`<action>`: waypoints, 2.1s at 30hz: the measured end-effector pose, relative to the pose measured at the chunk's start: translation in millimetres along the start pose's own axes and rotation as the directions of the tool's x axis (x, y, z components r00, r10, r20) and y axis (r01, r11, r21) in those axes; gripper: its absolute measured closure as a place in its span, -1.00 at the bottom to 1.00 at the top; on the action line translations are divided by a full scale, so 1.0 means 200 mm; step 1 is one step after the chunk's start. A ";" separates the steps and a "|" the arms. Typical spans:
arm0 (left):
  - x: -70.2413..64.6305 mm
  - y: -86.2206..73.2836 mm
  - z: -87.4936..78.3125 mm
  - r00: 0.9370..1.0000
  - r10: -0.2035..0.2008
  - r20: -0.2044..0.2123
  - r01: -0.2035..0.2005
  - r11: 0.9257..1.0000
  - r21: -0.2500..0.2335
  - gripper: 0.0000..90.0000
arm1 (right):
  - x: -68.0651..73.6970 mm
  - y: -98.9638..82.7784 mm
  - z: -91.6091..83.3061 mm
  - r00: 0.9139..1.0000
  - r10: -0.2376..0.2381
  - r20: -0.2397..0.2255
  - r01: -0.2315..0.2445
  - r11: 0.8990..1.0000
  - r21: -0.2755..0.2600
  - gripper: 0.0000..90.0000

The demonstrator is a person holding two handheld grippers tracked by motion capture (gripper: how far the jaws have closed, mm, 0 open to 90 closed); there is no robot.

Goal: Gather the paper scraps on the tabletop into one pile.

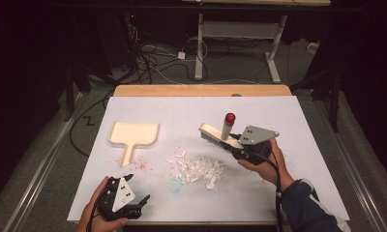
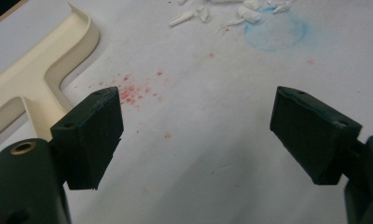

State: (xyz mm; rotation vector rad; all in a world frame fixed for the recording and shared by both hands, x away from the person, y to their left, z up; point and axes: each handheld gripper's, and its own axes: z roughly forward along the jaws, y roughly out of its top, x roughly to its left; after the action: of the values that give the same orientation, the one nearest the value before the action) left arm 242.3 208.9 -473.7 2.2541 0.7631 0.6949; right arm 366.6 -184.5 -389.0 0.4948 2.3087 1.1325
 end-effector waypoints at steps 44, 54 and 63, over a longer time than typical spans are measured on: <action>0.00 0.06 0.08 0.999 0.013 0.047 -0.013 1.000 0.007 -0.64 | 0.32 0.02 0.25 0.973 0.224 0.060 -0.228 0.969 0.092 0.52; 0.00 0.07 0.08 0.999 0.026 0.044 -0.026 1.000 0.011 -0.64 | 0.23 0.02 0.10 0.972 0.228 0.049 -0.229 0.973 0.012 0.52; -0.01 0.07 0.07 0.999 0.032 0.040 -0.033 0.999 0.012 -0.64 | 0.17 -0.09 -0.15 0.979 0.203 -0.001 -0.203 0.977 0.065 0.52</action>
State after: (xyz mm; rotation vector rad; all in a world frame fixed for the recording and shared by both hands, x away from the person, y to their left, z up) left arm 254.3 193.4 -472.4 2.2892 0.7147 0.6606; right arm 320.1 -196.7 -398.3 0.7671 2.3484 1.1567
